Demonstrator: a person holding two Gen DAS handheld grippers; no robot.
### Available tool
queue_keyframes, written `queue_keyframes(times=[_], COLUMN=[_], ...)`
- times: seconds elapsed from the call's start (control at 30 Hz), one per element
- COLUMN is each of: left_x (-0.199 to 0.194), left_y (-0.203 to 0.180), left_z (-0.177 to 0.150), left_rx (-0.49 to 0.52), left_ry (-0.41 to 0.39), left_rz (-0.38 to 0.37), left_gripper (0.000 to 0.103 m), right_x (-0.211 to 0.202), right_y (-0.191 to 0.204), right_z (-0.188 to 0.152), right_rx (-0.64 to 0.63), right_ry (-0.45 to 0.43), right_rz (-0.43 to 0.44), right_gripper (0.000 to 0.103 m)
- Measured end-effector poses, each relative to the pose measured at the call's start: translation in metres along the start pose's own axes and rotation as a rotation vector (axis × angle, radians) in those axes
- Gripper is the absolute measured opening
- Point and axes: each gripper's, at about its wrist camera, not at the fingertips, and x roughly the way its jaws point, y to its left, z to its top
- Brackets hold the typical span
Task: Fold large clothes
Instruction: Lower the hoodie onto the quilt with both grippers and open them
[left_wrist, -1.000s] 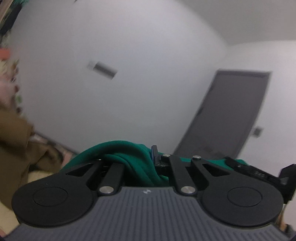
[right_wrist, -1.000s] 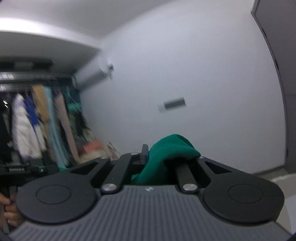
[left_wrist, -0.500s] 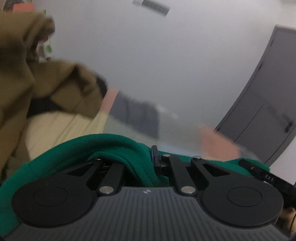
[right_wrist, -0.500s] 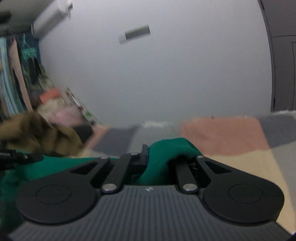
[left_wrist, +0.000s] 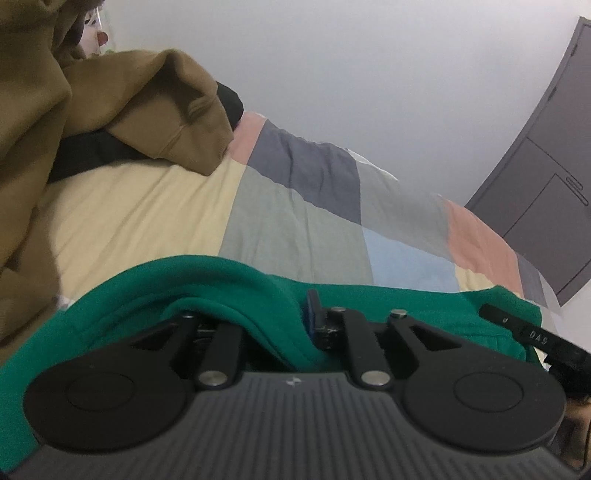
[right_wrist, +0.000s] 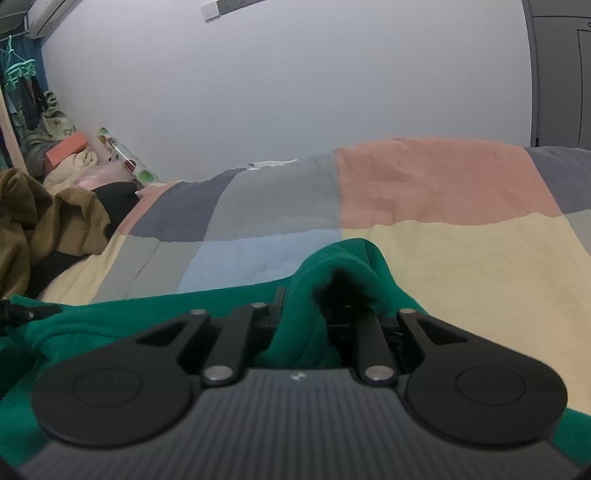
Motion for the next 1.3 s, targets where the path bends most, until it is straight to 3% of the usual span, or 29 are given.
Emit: queue_keyframes(times=[0.07, 0.17, 0.37, 0.67, 1.0, 1.17, 1.3], left_x=[-0.013, -0.035, -0.093, -0.211, -0.309, -0.323, -0.329], left_y=[-0.004, -0.003, -0.011, -0.031, -0.016, -0.006, -0.013], left_z=[-0.002, -0.007, -0.031, -0.105, -0.190, -0.215, -0.224], left_rx=[-0.002, -0.002, 0.060, 0.109, 0.091, 0.059, 0.072], left_ry=[0.005, -0.011, -0.043, -0.090, -0.077, -0.059, -0.056], left_rz=[0.010, 0.003, 0.025, 0.021, 0.065, 0.065, 0.035], left_gripper=[0.038, 0.047, 0.049, 0.049, 0.049, 0.049, 0.049], right_x=[-0.008, -0.027, -0.084, -0.208, -0.306, -0.320, -0.310], right_y=[-0.005, -0.005, 0.006, 0.039, 0.073, 0.088, 0.106], right_z=[-0.001, -0.002, -0.016, -0.064, -0.143, -0.178, -0.187], right_rx=[0.022, 0.052, 0.021, 0.016, 0.004, 0.000, -0.017], right_ry=[-0.003, -0.022, -0.065, -0.129, -0.087, -0.059, -0.026], right_rz=[0.004, 0.022, 0.030, 0.068, 0.132, 0.162, 0.193], right_gripper=[0.031, 0.048, 0.052, 0.052, 0.052, 0.080, 0.081])
